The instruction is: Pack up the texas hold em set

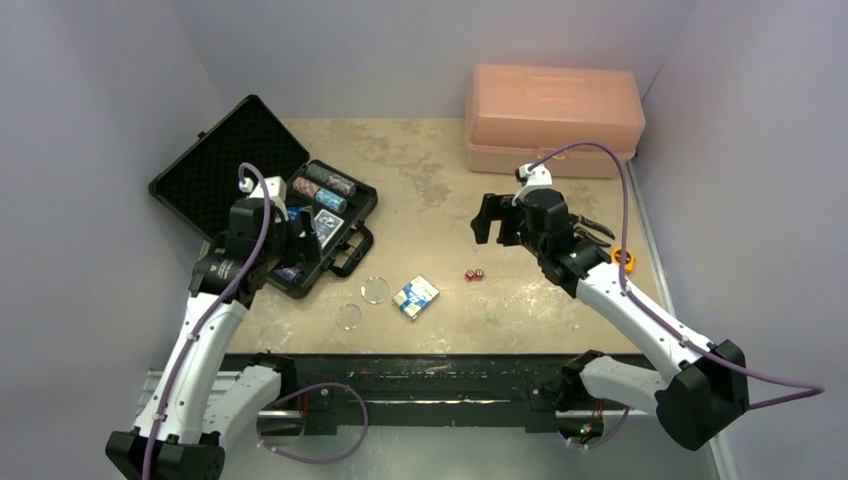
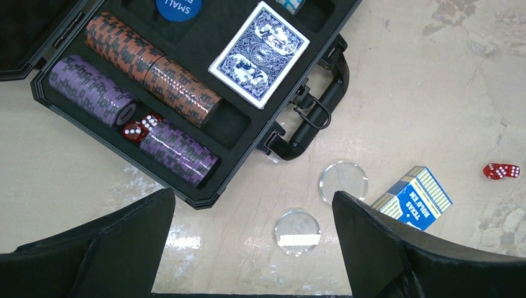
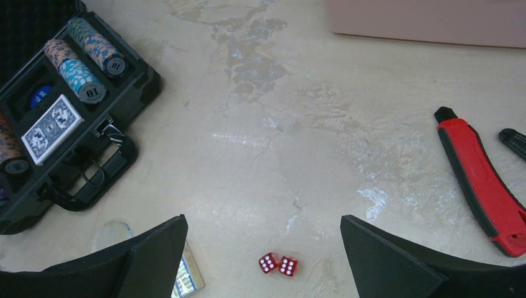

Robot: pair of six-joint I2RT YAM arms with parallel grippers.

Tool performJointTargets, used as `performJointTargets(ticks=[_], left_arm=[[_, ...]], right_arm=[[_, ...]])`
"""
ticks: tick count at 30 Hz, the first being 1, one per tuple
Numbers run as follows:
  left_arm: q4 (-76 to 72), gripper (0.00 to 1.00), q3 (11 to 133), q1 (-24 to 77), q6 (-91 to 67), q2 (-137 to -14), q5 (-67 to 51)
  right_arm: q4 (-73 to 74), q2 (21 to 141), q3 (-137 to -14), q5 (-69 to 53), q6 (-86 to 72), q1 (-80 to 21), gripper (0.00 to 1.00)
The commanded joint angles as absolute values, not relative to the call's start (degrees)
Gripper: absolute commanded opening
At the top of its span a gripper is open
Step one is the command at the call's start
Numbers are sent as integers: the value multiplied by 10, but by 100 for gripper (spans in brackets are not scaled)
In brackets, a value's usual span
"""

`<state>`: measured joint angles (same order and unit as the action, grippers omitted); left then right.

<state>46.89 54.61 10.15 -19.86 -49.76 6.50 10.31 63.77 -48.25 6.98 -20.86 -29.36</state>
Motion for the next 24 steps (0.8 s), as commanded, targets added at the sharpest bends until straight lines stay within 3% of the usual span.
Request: performJointTargets(ticks=[1, 18, 24], left_arm=[[445, 99, 549, 101, -186, -500, 53], [465, 98, 567, 104, -193, -511, -23], [466, 98, 563, 116, -194, -496, -29]], right_arm=[[120, 608, -505, 66, -209, -297, 99], [161, 636, -518, 22, -281, -317, 99], [242, 680, -543, 101, -338, -333, 99]])
